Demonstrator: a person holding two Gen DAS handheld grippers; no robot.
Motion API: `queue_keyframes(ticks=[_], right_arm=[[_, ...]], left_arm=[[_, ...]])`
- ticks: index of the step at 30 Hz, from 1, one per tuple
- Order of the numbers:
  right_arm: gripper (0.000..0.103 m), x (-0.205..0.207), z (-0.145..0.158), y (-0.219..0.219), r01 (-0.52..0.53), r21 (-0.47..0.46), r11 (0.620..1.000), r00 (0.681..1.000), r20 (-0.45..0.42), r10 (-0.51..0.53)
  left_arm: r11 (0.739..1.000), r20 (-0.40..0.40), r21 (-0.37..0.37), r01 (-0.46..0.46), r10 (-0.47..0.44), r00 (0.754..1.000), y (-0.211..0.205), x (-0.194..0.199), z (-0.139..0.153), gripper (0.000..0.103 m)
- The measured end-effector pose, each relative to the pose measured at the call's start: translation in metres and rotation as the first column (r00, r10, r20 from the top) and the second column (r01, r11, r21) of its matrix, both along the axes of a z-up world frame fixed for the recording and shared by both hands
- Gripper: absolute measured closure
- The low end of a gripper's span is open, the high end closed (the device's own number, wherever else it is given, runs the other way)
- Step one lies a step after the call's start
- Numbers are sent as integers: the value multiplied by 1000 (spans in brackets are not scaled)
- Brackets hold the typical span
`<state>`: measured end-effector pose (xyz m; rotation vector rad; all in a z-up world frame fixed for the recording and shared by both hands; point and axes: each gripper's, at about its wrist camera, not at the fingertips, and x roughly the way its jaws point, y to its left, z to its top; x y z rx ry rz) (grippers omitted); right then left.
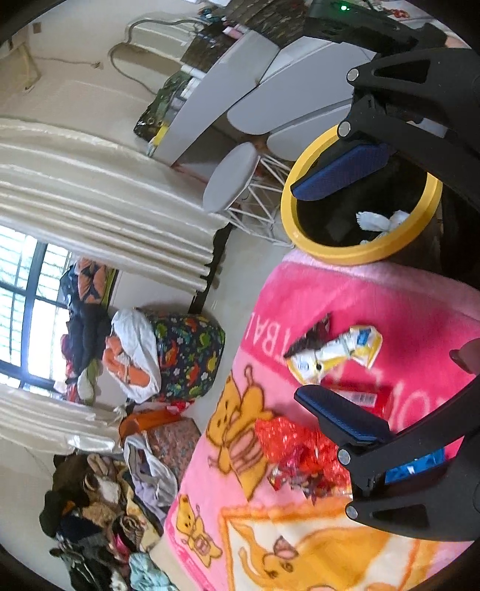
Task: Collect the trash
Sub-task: 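Move both open grippers back over the remaining trash on the blanket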
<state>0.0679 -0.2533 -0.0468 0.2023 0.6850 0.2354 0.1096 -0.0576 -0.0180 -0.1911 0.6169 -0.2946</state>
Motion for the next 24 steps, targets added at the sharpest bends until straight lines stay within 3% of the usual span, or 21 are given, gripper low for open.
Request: queue_keyframes(ticks=[24], right_arm=[[35, 22, 7, 74, -165, -56, 985, 986, 10, 166]], left_arm=[[986, -24, -29, -162, 161, 987, 75, -12, -10, 11]])
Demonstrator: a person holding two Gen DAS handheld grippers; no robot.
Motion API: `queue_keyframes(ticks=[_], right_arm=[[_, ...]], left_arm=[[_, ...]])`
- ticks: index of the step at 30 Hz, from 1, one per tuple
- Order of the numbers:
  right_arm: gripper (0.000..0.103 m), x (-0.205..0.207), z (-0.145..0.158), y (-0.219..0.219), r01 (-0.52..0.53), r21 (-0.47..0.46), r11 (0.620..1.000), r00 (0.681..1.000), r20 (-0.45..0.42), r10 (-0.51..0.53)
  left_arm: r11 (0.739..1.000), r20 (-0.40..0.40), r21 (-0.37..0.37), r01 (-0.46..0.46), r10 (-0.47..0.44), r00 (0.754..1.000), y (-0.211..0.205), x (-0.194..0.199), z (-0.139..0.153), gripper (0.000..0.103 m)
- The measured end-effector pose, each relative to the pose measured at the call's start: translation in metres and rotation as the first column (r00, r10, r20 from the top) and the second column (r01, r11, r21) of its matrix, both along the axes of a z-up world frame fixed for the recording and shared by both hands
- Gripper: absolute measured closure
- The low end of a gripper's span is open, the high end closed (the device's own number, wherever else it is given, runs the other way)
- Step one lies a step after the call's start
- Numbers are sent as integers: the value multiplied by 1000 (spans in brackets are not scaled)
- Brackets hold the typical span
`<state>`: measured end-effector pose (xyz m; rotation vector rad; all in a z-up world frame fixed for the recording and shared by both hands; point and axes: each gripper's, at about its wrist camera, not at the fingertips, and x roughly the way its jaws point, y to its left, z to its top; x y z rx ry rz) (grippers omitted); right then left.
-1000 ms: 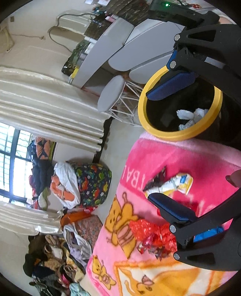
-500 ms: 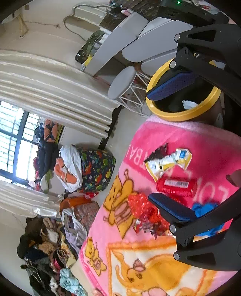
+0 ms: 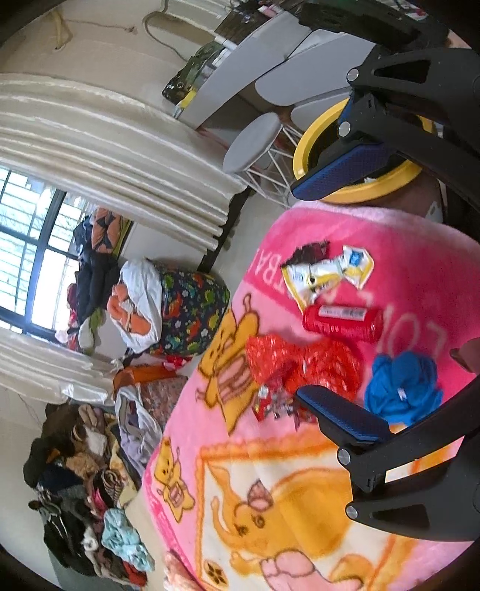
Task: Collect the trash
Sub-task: 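Move both open grippers back over the remaining trash on the blanket, then grasp the snack packet with the left gripper while the right grasps the dark wrapper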
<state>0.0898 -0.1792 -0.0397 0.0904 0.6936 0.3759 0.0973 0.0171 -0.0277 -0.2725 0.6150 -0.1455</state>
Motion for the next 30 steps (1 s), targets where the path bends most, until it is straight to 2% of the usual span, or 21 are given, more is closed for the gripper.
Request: queue_keyframes(ticks=[18, 23, 27, 30], right_arm=[[35, 48, -10, 45, -83, -64, 994, 997, -13, 82], [35, 65, -13, 52, -81, -71, 994, 997, -18, 80], [35, 81, -18, 54, -78, -68, 995, 997, -34, 76], [42, 92, -24, 58, -86, -83, 993, 995, -49, 82]], left_arm=[[991, -87, -19, -136, 133, 987, 66, 4, -34, 12], [988, -130, -22, -151, 146, 981, 78, 14, -49, 28], [988, -169, -45, -150, 141, 976, 83, 26, -61, 36], [987, -191, -62, -149, 135, 972, 85, 34, -68, 42]])
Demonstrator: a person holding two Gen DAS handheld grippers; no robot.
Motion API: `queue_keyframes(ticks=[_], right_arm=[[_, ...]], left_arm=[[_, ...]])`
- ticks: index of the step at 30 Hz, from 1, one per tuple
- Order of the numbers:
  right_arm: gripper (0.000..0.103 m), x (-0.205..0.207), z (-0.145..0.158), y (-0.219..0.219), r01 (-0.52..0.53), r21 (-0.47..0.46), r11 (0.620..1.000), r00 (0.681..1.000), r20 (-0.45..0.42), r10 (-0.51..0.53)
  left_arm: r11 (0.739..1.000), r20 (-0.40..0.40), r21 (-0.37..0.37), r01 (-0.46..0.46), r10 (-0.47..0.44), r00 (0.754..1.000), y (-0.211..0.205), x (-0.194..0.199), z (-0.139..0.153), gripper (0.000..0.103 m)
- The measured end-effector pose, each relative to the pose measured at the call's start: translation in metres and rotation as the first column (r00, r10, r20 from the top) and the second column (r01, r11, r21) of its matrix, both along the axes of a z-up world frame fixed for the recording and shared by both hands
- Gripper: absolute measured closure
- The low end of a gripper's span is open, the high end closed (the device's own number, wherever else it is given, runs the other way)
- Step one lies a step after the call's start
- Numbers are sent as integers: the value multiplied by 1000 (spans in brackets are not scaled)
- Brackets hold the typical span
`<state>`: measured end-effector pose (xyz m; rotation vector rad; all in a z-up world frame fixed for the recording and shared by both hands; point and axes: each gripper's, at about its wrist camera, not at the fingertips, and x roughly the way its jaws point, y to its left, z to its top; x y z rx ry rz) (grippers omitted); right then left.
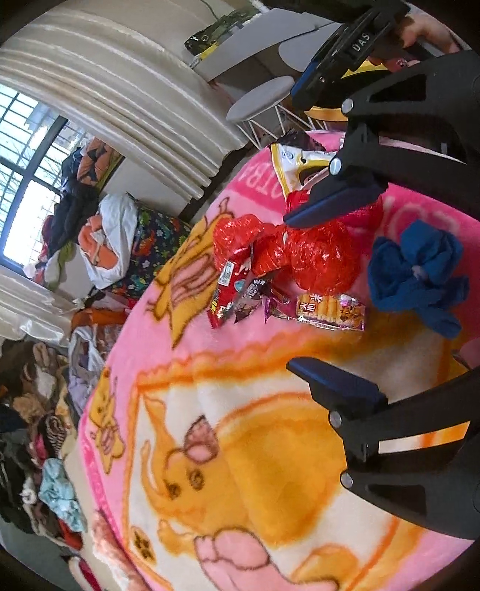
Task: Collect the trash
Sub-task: 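Grasp the snack packet with the left gripper while the right grasps the dark wrapper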
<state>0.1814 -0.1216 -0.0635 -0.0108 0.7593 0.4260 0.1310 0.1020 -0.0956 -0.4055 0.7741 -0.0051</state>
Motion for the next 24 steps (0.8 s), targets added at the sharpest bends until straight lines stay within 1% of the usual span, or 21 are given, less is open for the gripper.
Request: queue_keyframes(ticks=[2, 5, 6, 7, 8, 9, 10, 13, 14, 18, 19, 20, 21, 22, 23, 24], right_arm=[[47, 7, -5, 4, -13, -15, 1000, 1000, -9, 13], [57, 13, -11, 9, -29, -33, 999, 999, -23, 28], [62, 15, -13, 10, -32, -38, 999, 999, -28, 31], [71, 17, -15, 11, -34, -44, 998, 999, -33, 33], [75, 18, -17, 11, -38, -49, 998, 999, -39, 36], [84, 18, -19, 11, -41, -53, 998, 998, -41, 39], [89, 18, -19, 10, -39, -50, 998, 999, -39, 37], [92, 17, -20, 7, -35, -36, 999, 999, -42, 33], [92, 16, -20, 6, -34, -33, 999, 998, -45, 32], [93, 15, -22, 2, -25, -28, 999, 998, -52, 24], [93, 14, -22, 1, -22, -27, 999, 998, -51, 21], [93, 13, -21, 0, -19, -26, 999, 999, -49, 17], [96, 12, -20, -1, -17, -25, 1000, 999, -46, 16], [96, 11, -19, -1, -15, -24, 1000, 999, -43, 14], [96, 9, -17, -2, -12, -20, 1000, 999, -35, 12], [97, 8, -16, -3, -12, -14, 1000, 999, -31, 12]], left_arm=[[1000, -16, -17, 0, 0, 1000, 2, 5, -5, 45], [999, -30, -35, -4, 3, 1000, 4, 9, -11, 46], [999, -35, -38, -4, 2, 999, 4, 10, -12, 46], [999, -38, -42, -3, 2, 999, 5, 11, -14, 47], [999, -43, -47, -2, 0, 999, 5, 12, -15, 50], [999, -45, -50, -2, 0, 999, 6, 13, -17, 51], [999, -49, -54, -2, -1, 999, 6, 14, -18, 51], [998, -61, -69, -3, -1, 998, 9, 16, -22, 52], [997, -65, -73, -4, -1, 998, 10, 17, -23, 56], [996, -77, -86, -7, 1, 997, 12, 23, -27, 61], [996, -79, -91, -6, -1, 997, 12, 24, -28, 64], [995, -82, -95, -5, -3, 997, 12, 25, -29, 73], [995, -84, -96, -6, -2, 996, 12, 25, -29, 78], [995, -86, -100, -6, -3, 996, 12, 25, -29, 86], [995, -85, -104, -5, -4, 996, 12, 25, -28, 88], [995, -81, -104, -5, -4, 997, 12, 24, -27, 88]])
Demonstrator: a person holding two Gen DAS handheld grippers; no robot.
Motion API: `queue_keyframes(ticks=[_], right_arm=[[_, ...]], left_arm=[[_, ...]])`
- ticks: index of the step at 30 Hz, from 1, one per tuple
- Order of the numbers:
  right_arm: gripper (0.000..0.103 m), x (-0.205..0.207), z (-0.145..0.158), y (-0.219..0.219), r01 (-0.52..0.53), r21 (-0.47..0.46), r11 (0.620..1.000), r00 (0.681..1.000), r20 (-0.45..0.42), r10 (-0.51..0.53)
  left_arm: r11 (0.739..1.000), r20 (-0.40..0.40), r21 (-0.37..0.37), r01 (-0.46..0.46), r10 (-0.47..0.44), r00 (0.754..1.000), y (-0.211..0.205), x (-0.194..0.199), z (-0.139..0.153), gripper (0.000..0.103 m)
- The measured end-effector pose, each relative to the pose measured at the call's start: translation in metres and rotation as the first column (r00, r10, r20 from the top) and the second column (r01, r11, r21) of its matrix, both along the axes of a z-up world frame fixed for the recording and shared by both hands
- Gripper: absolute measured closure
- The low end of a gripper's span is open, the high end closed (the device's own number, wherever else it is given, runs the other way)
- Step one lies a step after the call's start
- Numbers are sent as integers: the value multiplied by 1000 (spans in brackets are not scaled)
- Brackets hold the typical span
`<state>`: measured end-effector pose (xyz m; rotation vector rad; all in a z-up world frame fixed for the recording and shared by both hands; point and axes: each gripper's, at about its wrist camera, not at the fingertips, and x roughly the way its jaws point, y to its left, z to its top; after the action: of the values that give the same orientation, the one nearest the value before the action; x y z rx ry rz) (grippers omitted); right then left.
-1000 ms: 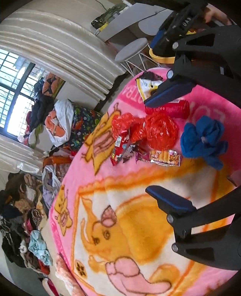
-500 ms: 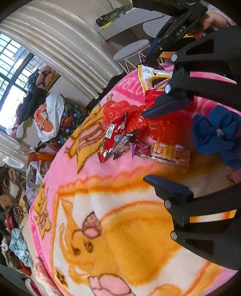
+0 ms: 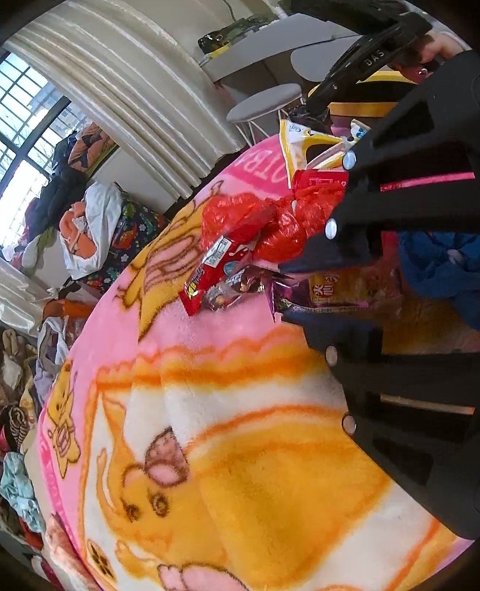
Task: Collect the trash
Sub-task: 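Grasp the snack packet with the left gripper while the right grasps the dark wrapper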
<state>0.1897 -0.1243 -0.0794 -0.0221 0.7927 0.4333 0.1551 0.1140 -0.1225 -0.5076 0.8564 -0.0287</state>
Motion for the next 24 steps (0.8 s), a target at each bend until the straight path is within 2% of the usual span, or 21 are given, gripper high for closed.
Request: queue_keyframes(ticks=[14, 24], right_arm=[[97, -25, 34, -13, -1, 85, 996, 998, 69, -5], [97, -49, 53, -23, -5, 124, 992, 995, 99, -7]], left_arm=[[999, 127, 43, -9, 4, 992, -5, -24, 52, 89], [998, 183, 65, 12, -24, 983, -17, -32, 77, 89]])
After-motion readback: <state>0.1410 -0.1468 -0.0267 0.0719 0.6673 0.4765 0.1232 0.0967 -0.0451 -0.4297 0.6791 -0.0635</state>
